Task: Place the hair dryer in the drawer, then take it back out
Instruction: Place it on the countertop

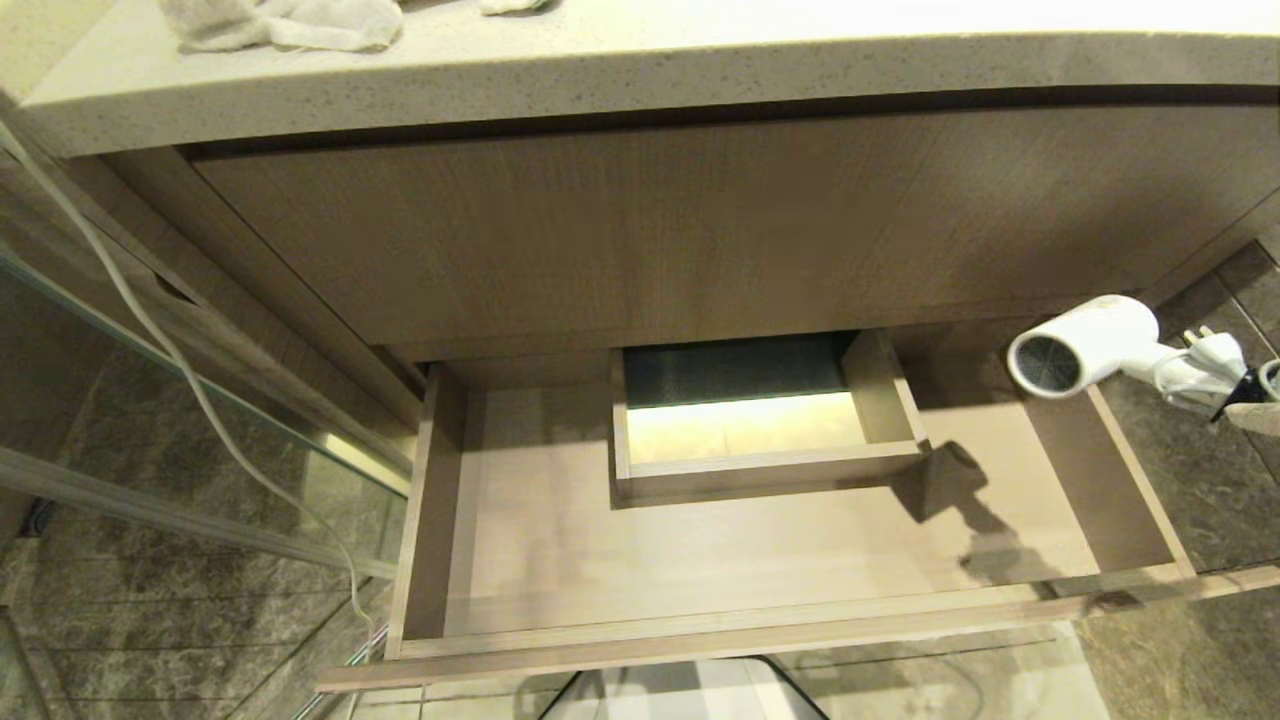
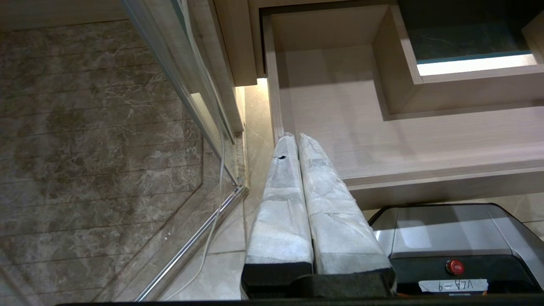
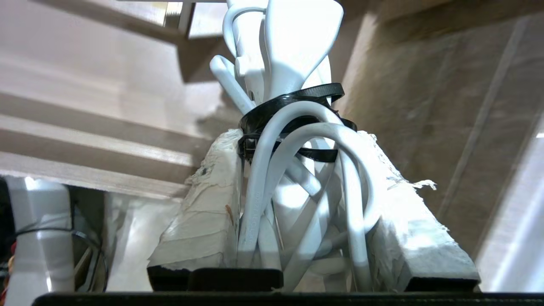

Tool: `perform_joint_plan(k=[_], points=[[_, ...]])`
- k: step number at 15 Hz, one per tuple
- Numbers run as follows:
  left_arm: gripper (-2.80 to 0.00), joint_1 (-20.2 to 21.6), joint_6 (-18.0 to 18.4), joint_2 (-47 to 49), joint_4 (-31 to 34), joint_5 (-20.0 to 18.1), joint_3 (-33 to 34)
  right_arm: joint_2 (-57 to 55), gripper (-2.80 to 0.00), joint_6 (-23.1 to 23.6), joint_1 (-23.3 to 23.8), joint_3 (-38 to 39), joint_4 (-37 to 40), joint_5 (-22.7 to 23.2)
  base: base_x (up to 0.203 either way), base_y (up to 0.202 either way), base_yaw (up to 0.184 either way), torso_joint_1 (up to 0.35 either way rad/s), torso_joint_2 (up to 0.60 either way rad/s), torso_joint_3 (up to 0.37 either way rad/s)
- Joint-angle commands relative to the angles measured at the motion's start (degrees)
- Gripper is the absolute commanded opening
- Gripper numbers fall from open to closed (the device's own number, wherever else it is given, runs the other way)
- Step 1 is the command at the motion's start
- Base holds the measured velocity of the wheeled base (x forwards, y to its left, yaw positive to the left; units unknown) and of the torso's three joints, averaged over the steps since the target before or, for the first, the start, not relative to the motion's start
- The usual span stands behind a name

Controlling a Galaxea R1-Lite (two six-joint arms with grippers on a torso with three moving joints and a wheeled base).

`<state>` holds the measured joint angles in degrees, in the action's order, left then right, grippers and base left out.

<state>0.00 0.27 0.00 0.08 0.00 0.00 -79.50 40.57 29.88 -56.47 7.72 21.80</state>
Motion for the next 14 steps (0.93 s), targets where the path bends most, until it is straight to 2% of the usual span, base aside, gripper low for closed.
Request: perform_joint_plan(k=[1, 8, 14], points=[[-2.8, 0.0, 0.0, 0.0, 0.0, 0.0, 0.1, 5.5, -2.8, 0.1, 0.3, 0.3, 0.1, 0.2, 0.0, 0.0, 0.0, 0.0, 0.0, 0.0], [-2.8, 0.0, 0.0, 0.0, 0.0, 0.0, 0.0, 19.1, -2.8, -0.3, 2.3, 2.1, 6.1, 0.2, 0.0, 0.0, 0.0, 0.0, 0.0, 0.0], [-2.8, 0.0, 0.0, 0.0, 0.0, 0.0, 0.0, 22.3, -2.8, -0.3, 4.2, 3.6, 7.2, 0.3, 0.0, 0.0, 0.0, 0.0, 0.0, 0.0]])
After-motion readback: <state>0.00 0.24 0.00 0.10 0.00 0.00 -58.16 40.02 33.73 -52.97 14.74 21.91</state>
